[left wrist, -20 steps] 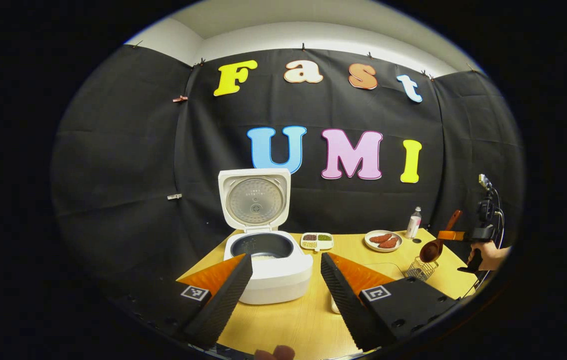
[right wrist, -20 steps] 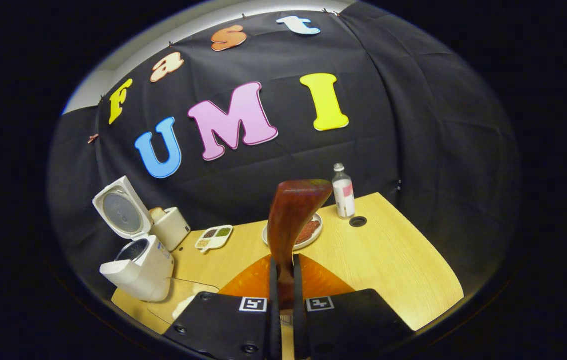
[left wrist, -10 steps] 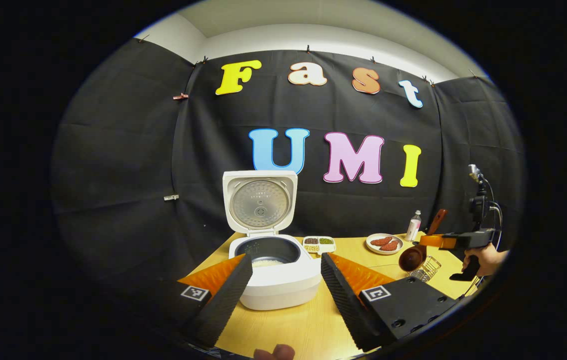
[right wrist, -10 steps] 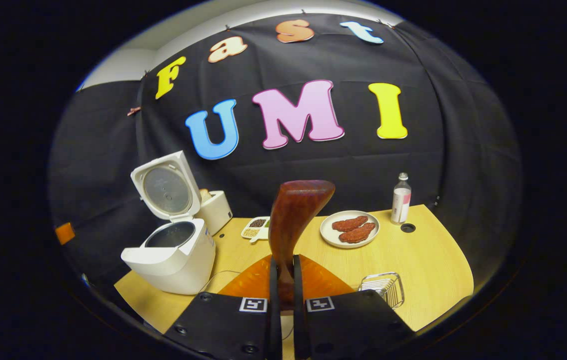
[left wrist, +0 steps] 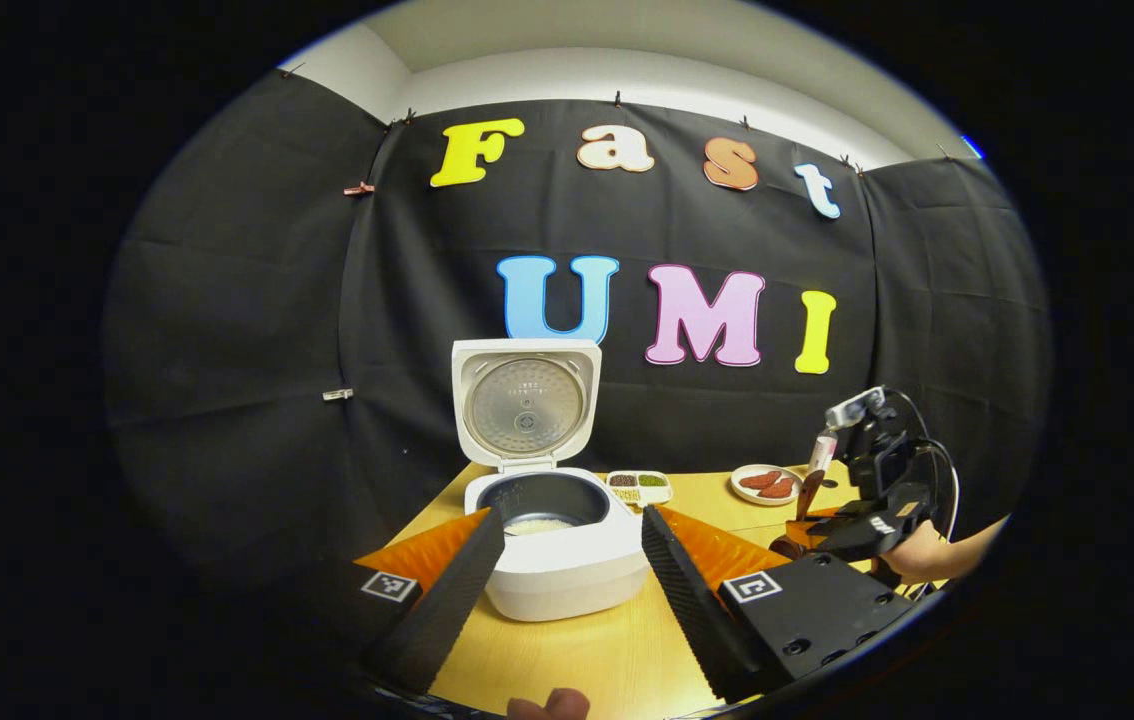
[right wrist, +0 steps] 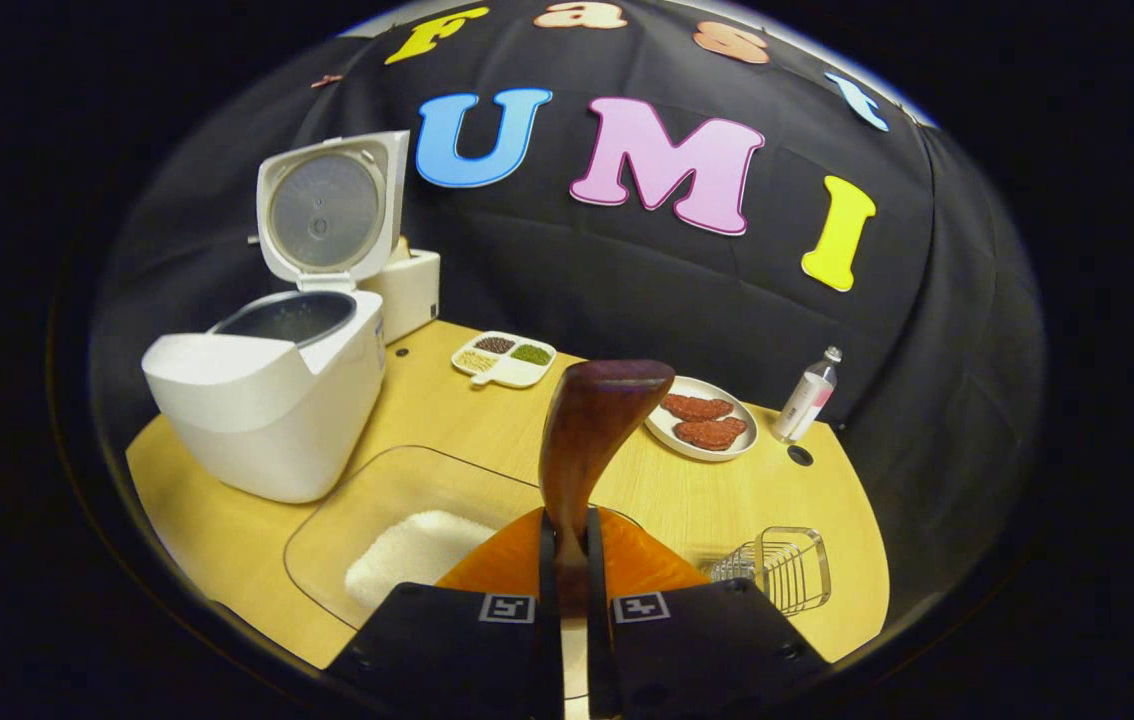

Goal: Close the left gripper, press the button to open the rice cooker; take a wooden spoon from the chopstick holder with the right hand, scoop a spoonful of rice and pour it into the rice cooker, then put the wooden spoon back into the chopstick holder.

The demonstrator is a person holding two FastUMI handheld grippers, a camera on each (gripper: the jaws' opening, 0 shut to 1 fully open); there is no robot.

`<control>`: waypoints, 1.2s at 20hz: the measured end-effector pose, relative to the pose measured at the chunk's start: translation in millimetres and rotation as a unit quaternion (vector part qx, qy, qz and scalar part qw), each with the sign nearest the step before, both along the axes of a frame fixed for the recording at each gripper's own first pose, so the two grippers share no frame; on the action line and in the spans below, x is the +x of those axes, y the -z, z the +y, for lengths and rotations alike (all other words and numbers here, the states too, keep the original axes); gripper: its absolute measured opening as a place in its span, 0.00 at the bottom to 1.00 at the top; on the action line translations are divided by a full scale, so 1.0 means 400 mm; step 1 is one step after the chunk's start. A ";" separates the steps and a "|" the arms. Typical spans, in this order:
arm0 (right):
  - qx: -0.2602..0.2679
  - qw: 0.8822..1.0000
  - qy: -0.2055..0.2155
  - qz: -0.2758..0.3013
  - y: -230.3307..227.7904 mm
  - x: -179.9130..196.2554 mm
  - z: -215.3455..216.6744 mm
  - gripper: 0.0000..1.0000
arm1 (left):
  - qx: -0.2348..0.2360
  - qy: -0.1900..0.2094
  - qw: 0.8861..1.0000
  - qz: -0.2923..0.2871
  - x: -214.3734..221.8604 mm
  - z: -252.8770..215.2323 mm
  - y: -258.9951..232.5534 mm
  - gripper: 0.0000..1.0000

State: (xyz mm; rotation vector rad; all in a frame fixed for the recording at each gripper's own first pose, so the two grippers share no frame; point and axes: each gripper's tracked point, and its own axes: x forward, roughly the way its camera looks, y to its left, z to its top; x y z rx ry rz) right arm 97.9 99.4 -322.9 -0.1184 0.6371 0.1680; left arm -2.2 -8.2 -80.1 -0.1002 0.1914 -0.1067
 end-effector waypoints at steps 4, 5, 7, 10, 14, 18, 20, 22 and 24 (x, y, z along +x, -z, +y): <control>0.022 1.000 0.009 0.019 0.040 0.006 0.048 0.14 | -0.001 -0.002 1.000 0.002 0.002 0.028 0.007 0.95; 0.046 0.998 0.011 0.029 0.044 0.000 0.071 0.14 | -0.004 -0.002 1.000 0.004 0.002 0.033 0.013 0.95; 0.088 0.995 0.029 0.040 0.046 -0.005 0.092 0.14 | -0.007 -0.004 1.000 0.010 0.002 0.043 0.026 0.95; 0.159 0.984 0.063 0.059 0.047 -0.019 0.118 0.14 | -0.013 -0.009 1.000 0.013 0.001 0.056 0.031 0.95; 0.266 0.953 0.124 0.079 0.042 -0.024 0.135 0.14 | -0.012 -0.014 1.000 0.013 -0.007 0.072 0.037 0.95; 0.347 0.917 0.172 0.097 0.048 -0.031 0.124 0.14 | -0.011 -0.019 1.000 0.013 -0.016 0.079 0.036 0.95; 0.378 0.902 0.184 0.098 0.039 -0.032 0.116 0.14 | -0.008 -0.019 1.000 0.012 -0.019 0.080 0.031 0.95; 0.409 0.888 0.186 0.095 0.022 -0.031 0.116 0.14 | -0.006 -0.019 1.000 0.010 -0.021 0.074 0.027 0.95; 0.427 0.878 0.197 0.093 0.012 -0.031 0.094 0.14 | -0.005 -0.018 1.000 0.007 -0.024 0.070 0.023 0.95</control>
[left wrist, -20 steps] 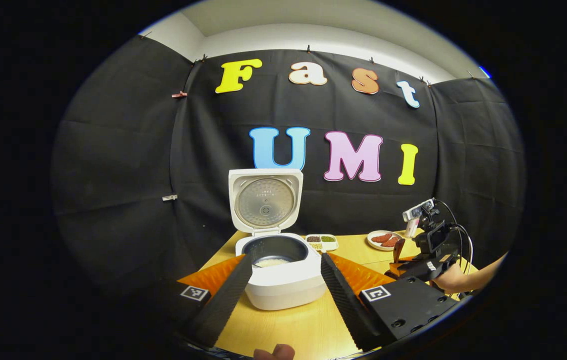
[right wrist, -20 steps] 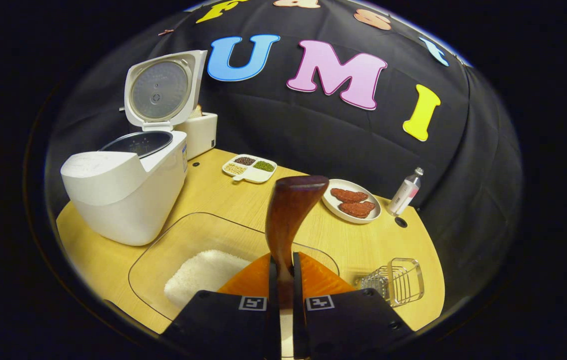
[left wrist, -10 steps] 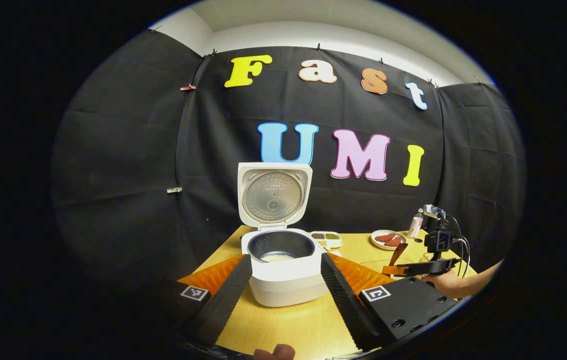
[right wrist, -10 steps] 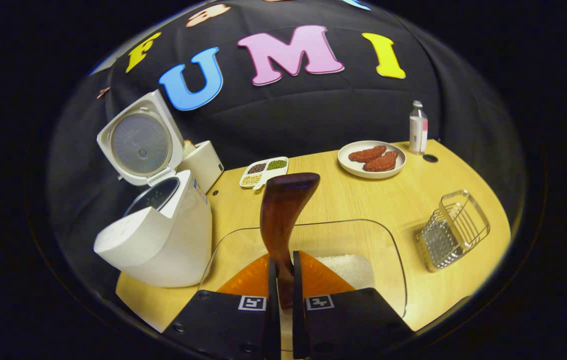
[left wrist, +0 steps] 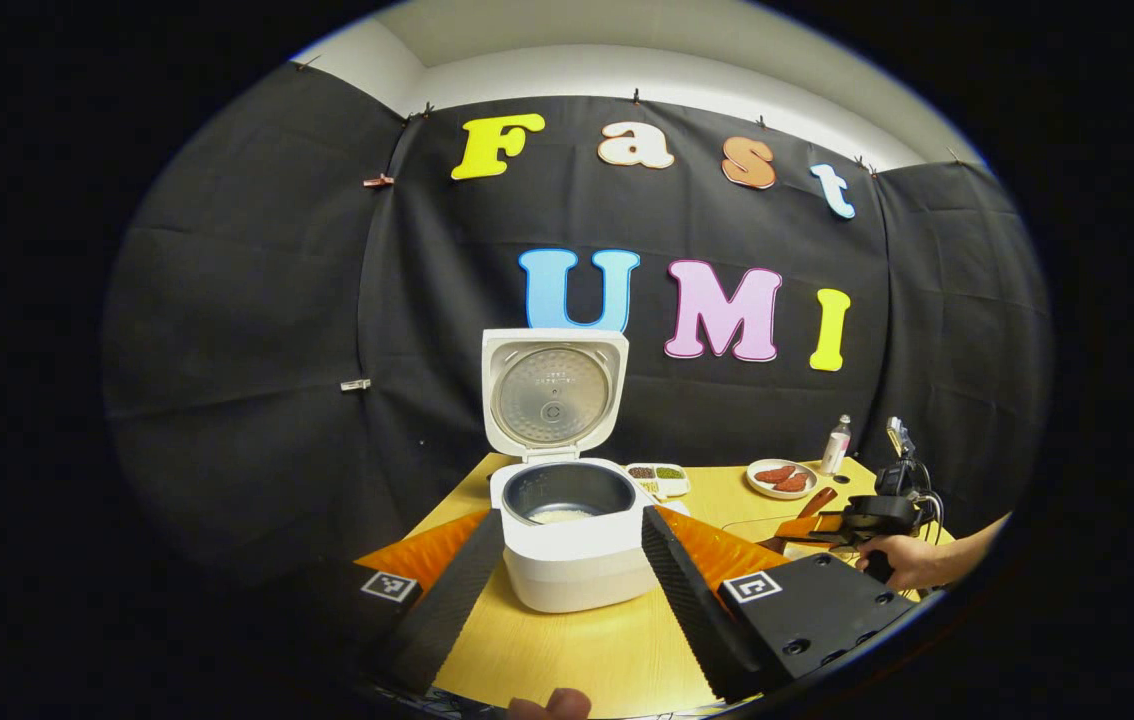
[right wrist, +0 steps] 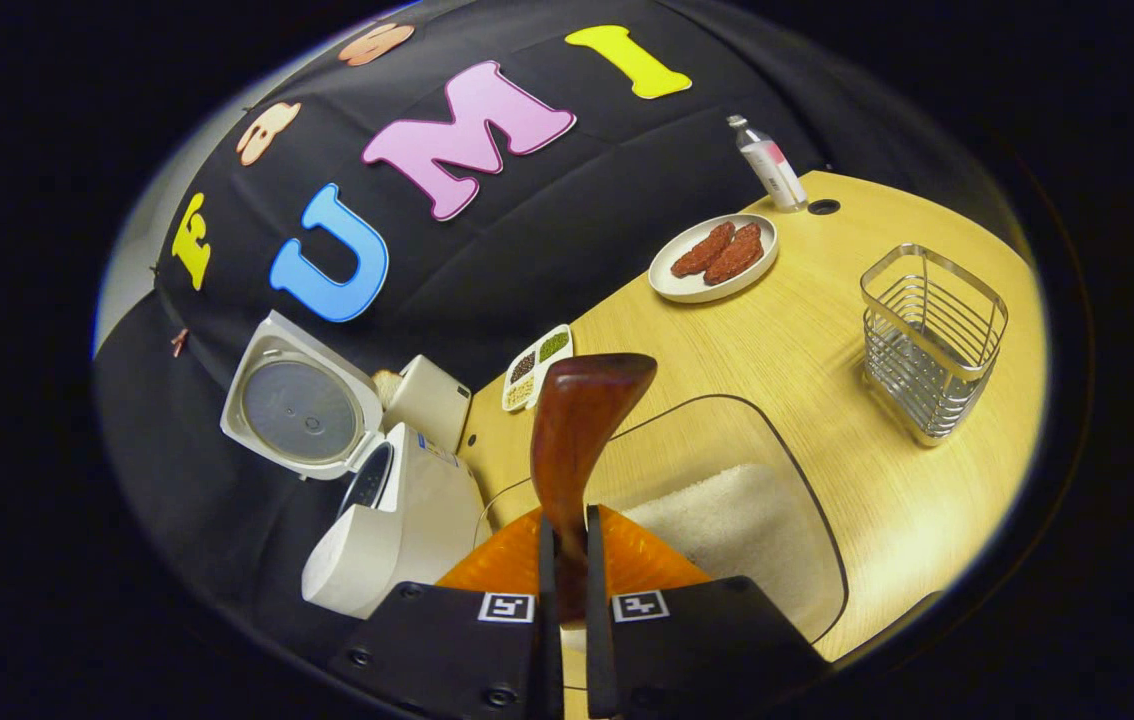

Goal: Close the left gripper, press the button to open the rice cooker; take a wooden spoon from the chopstick holder with the right hand, scoop a spoonful of rice and pour it into the rice cooker, then put the wooden spoon back into the chopstick holder.

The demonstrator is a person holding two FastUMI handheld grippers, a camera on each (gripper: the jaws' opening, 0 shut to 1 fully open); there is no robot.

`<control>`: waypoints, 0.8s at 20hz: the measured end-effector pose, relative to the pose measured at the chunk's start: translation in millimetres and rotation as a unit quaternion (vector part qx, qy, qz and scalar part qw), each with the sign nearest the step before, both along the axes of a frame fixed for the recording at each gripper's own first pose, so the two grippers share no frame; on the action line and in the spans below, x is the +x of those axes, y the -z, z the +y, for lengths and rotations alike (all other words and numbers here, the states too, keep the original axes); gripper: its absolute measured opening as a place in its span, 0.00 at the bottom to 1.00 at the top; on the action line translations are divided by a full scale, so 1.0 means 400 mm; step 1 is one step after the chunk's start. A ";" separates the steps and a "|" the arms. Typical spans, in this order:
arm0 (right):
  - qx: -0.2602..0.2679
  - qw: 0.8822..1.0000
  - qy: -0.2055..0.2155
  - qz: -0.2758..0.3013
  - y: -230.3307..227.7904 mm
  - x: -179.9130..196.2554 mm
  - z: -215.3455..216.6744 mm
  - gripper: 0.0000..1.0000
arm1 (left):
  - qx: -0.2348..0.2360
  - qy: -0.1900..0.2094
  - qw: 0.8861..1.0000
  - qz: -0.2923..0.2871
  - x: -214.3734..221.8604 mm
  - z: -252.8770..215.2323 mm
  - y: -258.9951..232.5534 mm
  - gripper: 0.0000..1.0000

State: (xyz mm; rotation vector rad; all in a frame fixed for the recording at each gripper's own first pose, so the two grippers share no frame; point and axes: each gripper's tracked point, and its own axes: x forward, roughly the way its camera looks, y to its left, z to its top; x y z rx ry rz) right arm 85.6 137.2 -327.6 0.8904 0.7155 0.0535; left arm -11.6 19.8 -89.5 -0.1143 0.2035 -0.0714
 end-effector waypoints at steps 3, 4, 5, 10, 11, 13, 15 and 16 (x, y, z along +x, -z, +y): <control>0.039 0.999 0.028 -0.002 -0.033 0.002 -0.030 0.14 | -0.002 0.000 1.000 -0.001 -0.005 -0.004 -0.004 0.95; 0.049 0.998 0.031 0.000 -0.038 0.000 -0.038 0.14 | -0.003 0.001 1.000 -0.001 -0.006 -0.007 -0.004 0.95; 0.056 0.998 0.033 0.001 -0.047 -0.005 -0.044 0.13 | -0.004 0.002 1.000 -0.001 -0.008 -0.009 -0.003 0.95; 0.101 0.994 0.051 -0.006 -0.107 -0.006 -0.069 0.13 | -0.008 0.003 1.000 -0.004 -0.012 -0.015 -0.010 0.95; 0.116 0.992 0.057 -0.003 -0.120 -0.007 -0.069 0.14 | -0.008 0.003 1.000 -0.004 -0.015 -0.014 -0.009 0.95; 0.146 0.987 0.065 -0.006 -0.164 -0.006 -0.069 0.13 | -0.010 0.002 1.000 -0.006 -0.018 -0.011 -0.011 0.95; 0.174 0.982 0.075 -0.013 -0.210 0.004 -0.066 0.14 | -0.014 0.003 1.000 -0.006 -0.020 -0.010 -0.009 0.95; 0.187 0.979 0.079 -0.016 -0.236 0.009 -0.064 0.13 | -0.015 0.002 1.000 -0.005 -0.021 -0.009 -0.005 0.95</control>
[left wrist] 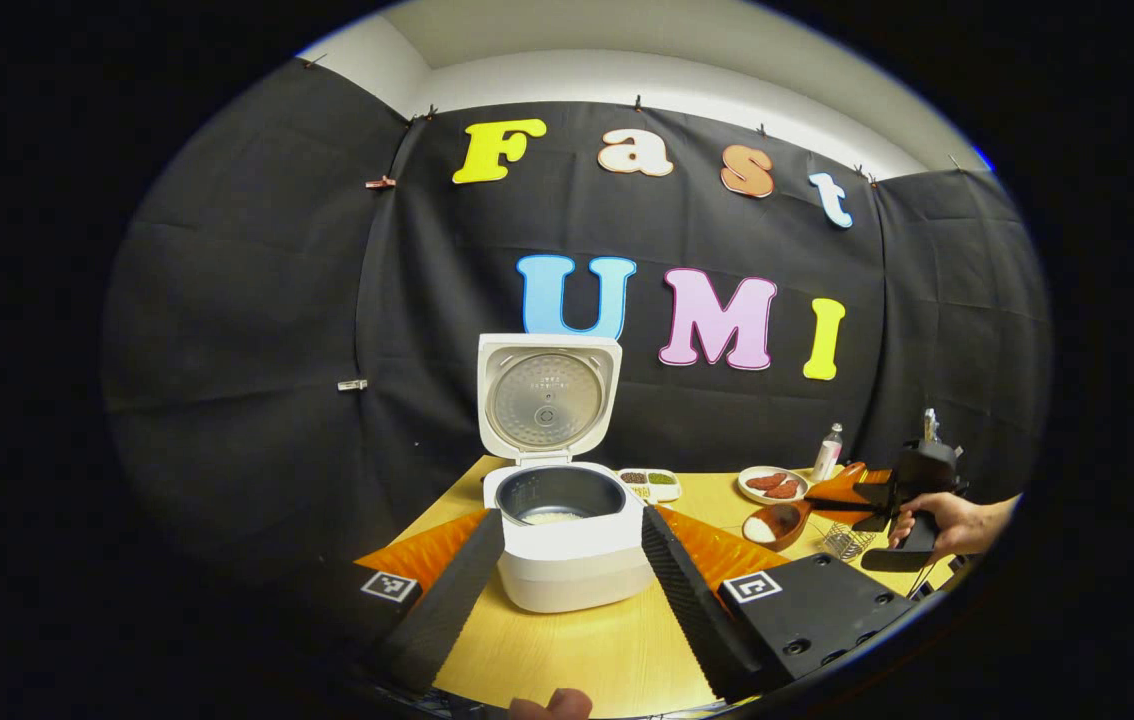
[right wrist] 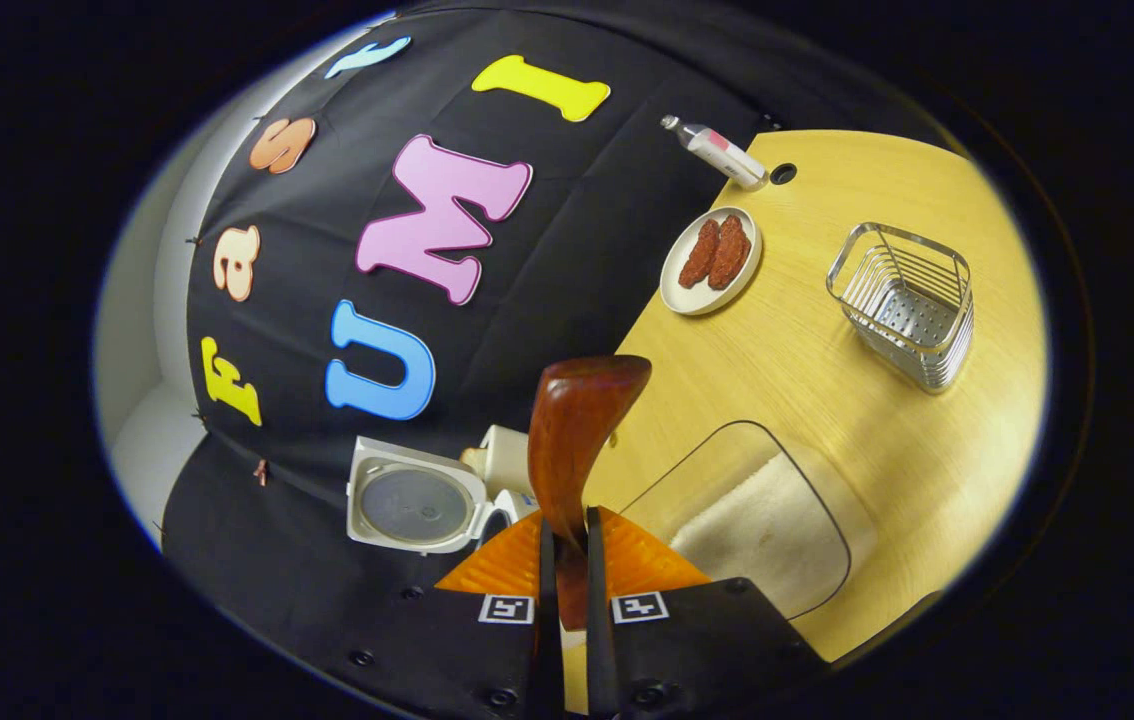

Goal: Close the left gripper, press the button to open the rice cooker; take a wooden spoon from the chopstick holder with the right hand, scoop a spoonful of rice and pour it into the rice cooker, then put the wooden spoon back into the chopstick holder.

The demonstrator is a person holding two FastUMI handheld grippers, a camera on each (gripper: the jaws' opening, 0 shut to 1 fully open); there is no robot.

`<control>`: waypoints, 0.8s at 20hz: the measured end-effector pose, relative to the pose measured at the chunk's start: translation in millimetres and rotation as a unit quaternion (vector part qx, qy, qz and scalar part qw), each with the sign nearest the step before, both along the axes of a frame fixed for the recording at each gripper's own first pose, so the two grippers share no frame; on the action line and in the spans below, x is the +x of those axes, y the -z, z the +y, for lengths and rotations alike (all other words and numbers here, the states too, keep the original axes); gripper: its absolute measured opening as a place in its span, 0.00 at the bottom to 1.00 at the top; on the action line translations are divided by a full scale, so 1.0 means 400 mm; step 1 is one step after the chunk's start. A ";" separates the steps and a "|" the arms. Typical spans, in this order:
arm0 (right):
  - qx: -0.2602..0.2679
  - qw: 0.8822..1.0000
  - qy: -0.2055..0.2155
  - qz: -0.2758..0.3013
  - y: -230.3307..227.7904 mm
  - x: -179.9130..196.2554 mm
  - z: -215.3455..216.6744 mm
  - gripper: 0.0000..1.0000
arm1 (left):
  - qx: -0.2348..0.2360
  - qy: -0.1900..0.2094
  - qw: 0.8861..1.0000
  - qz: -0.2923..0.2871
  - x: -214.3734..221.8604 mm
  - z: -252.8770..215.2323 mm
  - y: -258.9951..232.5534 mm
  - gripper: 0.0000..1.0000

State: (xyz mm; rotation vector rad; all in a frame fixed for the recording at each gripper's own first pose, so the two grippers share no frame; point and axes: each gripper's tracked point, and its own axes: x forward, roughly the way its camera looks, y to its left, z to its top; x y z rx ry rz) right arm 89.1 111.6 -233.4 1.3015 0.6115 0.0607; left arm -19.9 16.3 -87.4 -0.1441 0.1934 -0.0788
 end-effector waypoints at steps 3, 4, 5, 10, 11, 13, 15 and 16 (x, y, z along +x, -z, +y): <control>0.029 1.000 0.007 -0.008 -0.075 0.023 0.024 0.13 | -0.007 0.000 1.000 0.000 0.000 0.006 0.005 0.95; 0.033 0.999 0.008 -0.008 -0.096 0.035 0.035 0.13 | -0.008 0.000 1.000 0.000 0.000 0.011 0.009 0.95; 0.038 0.999 0.008 -0.008 -0.120 0.046 0.052 0.13 | -0.008 -0.001 1.000 0.001 0.002 0.013 0.013 0.95; 0.037 0.998 -0.011 -0.043 -0.244 0.125 0.161 0.13 | -0.015 -0.008 1.000 0.004 0.001 0.043 0.034 0.95; 0.039 0.998 -0.014 -0.050 -0.269 0.140 0.187 0.13 | -0.016 -0.011 1.000 0.005 0.000 0.048 0.034 0.95; 0.045 0.997 -0.021 -0.063 -0.312 0.167 0.240 0.13 | -0.016 -0.017 1.000 0.004 0.002 0.054 0.041 0.95; 0.036 0.996 -0.031 -0.079 -0.349 0.190 0.296 0.13 | -0.013 -0.022 1.000 0.004 -0.001 0.061 0.049 0.95; 0.029 0.995 -0.037 -0.083 -0.361 0.199 0.325 0.13 | -0.010 -0.023 1.000 0.005 -0.001 0.067 0.051 0.95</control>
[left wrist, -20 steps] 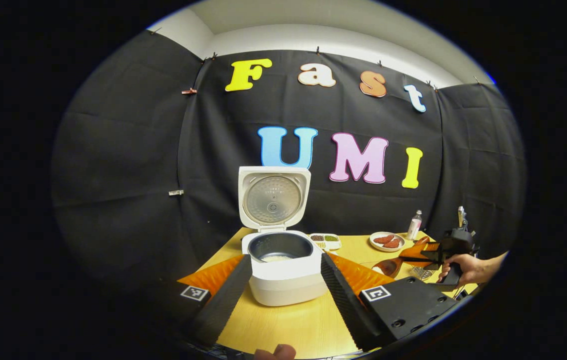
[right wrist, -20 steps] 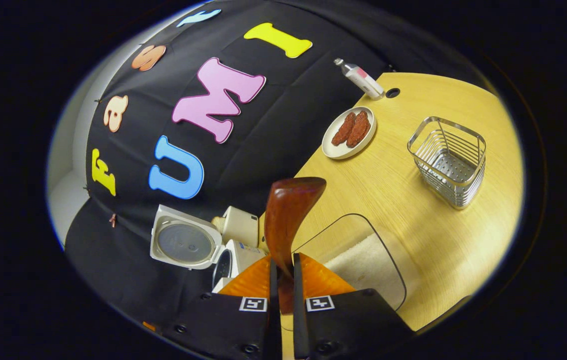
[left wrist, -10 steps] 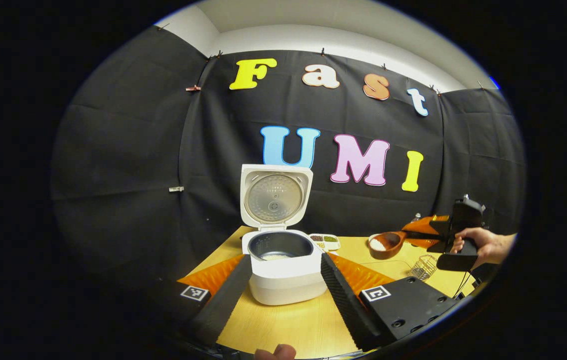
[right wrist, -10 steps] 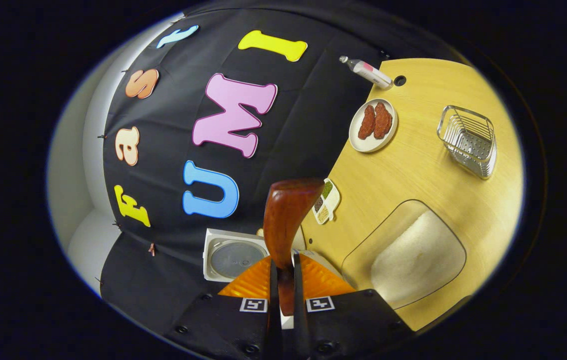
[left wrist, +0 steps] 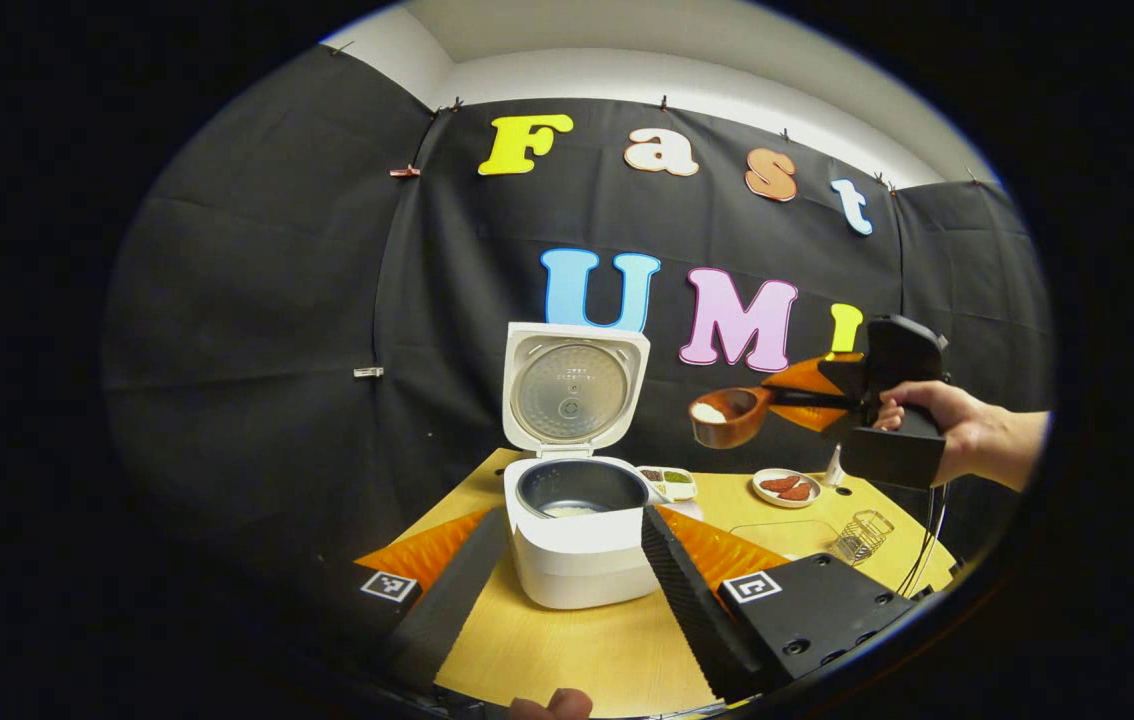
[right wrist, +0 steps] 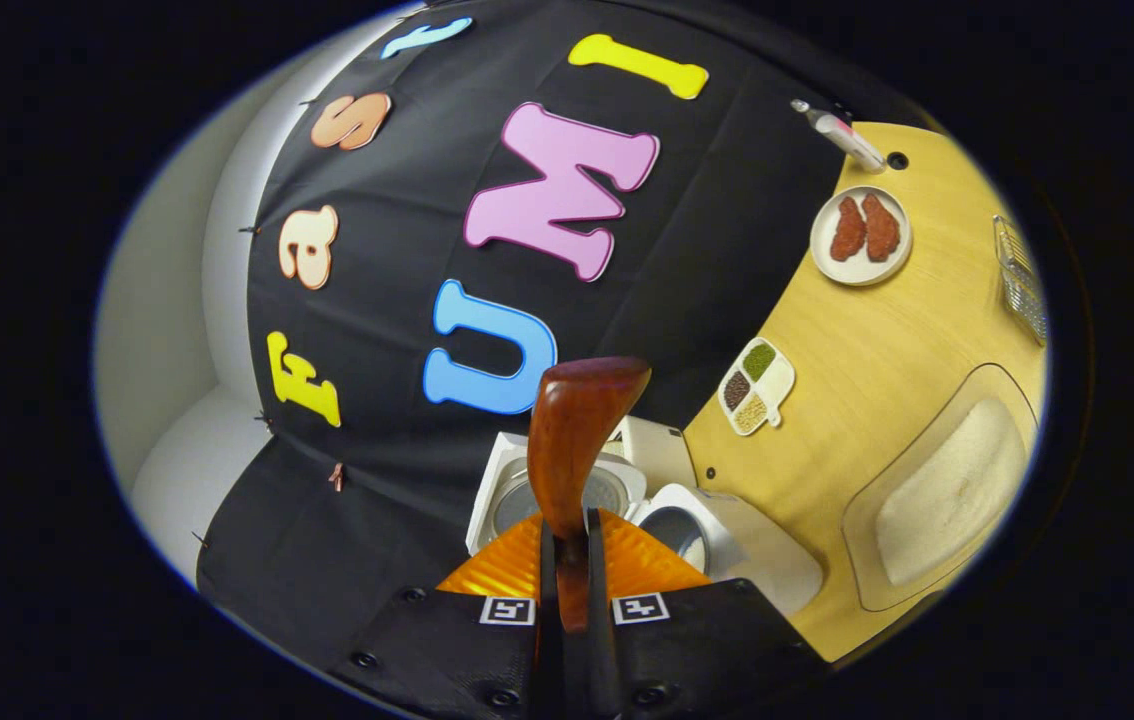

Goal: Close the left gripper, press the button to open the rice cooker; take a wooden spoon from the chopstick holder with the right hand, scoop a spoonful of rice and pour it into the rice cooker, then put the wooden spoon back into the chopstick holder.

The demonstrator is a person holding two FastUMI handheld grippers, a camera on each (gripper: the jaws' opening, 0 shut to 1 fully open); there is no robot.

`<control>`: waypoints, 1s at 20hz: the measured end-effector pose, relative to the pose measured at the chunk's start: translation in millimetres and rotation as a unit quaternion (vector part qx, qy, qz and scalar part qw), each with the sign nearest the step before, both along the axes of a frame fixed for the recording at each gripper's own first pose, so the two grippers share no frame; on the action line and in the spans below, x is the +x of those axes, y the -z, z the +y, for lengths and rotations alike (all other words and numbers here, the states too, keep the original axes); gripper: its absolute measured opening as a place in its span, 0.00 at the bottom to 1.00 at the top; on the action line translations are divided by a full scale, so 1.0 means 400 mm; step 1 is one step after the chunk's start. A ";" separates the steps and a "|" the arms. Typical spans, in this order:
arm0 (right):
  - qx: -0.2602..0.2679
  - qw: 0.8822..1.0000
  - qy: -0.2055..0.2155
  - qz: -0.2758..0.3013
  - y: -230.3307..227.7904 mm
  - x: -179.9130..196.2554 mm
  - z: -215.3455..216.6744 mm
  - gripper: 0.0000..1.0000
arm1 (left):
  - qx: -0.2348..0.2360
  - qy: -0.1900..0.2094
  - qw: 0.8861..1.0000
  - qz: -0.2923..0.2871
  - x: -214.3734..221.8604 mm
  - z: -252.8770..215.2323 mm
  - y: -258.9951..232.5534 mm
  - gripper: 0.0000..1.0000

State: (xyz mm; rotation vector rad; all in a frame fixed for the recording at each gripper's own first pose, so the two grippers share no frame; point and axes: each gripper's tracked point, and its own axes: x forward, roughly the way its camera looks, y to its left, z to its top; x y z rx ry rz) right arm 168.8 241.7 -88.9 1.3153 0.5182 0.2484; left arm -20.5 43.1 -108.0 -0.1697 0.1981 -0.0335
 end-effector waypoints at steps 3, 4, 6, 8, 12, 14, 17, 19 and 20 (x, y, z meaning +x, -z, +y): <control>-0.012 1.000 -0.013 -0.006 -0.020 0.036 0.088 0.13 | 0.003 -0.003 1.000 0.001 -0.001 0.011 0.003 0.95; -0.022 1.000 -0.016 -0.006 -0.018 0.050 0.114 0.13 | 0.003 -0.004 1.000 0.002 -0.002 0.015 0.003 0.95; -0.045 0.999 -0.017 -0.006 -0.005 0.075 0.158 0.13 | 0.002 -0.005 1.000 0.005 0.000 0.021 0.007 0.95; -0.072 0.997 -0.024 -0.008 0.012 0.096 0.200 0.13 | 0.002 -0.005 1.000 0.007 -0.001 0.026 0.010 0.95; -0.161 0.986 -0.049 -0.018 0.069 0.127 0.266 0.13 | -0.001 -0.007 1.000 0.010 -0.002 0.036 0.020 0.95; -0.208 0.976 -0.064 -0.029 0.093 0.141 0.289 0.13 | -0.004 -0.008 1.000 0.013 -0.001 0.039 0.024 0.95; -0.261 0.961 -0.082 -0.042 0.114 0.156 0.316 0.13 | -0.007 -0.011 1.000 0.015 -0.004 0.048 0.029 0.95; -0.288 0.952 -0.091 -0.048 0.130 0.164 0.327 0.13 | -0.009 -0.014 1.000 0.018 -0.005 0.055 0.033 0.95; -0.300 0.948 -0.095 -0.052 0.136 0.168 0.332 0.13 | -0.010 -0.016 1.000 0.019 -0.004 0.058 0.035 0.95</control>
